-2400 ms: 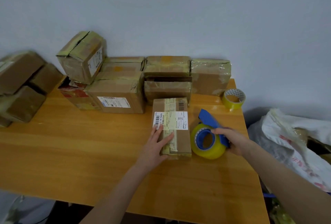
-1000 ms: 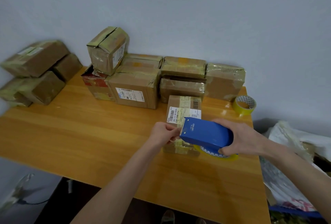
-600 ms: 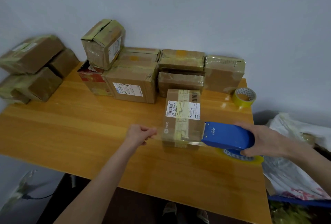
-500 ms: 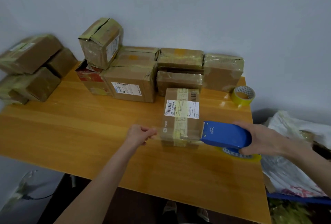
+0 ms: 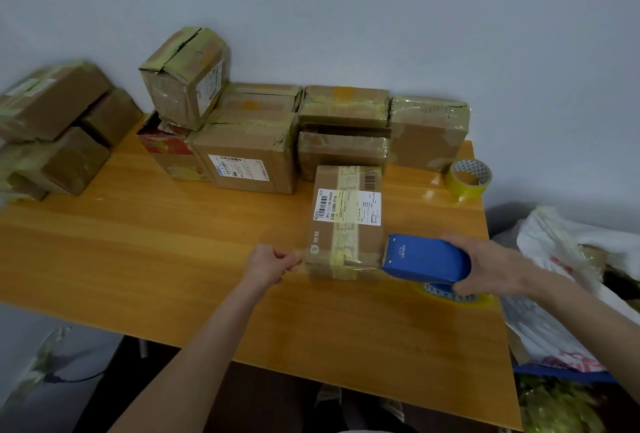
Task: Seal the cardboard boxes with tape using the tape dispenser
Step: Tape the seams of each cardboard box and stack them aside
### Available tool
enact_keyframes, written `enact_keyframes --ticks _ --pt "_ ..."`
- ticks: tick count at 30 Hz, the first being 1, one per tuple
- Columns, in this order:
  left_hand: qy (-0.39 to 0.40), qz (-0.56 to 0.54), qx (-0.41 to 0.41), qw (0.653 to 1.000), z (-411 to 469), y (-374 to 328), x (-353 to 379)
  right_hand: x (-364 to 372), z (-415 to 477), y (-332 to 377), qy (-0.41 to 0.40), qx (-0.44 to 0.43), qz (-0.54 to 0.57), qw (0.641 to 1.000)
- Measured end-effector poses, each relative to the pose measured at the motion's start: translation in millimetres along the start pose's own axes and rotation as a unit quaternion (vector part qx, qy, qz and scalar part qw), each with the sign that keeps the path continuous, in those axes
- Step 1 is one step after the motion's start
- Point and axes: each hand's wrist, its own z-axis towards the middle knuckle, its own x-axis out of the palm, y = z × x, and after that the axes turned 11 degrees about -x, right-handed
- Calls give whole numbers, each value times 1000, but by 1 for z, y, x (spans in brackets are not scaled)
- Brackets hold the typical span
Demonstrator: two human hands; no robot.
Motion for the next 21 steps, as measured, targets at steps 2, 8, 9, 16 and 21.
enact_keyframes --ticks 2,8,9,16,21 --pt "-4 2 -3 1000 3 0 -1 3 3 3 2 6 -2 1000" --pt "-23 6 -4 1000 14 4 -6 11 7 17 16 11 -24 1000" --pt "-29 19 -2 999 16 6 -5 13 7 17 16 14 -27 999" --pt "-100 58 -21 993 35 8 -6 16 12 20 7 10 -40 999" --pt "-214 118 68 967 20 21 -24 19 8 15 -2 8 -29 1000"
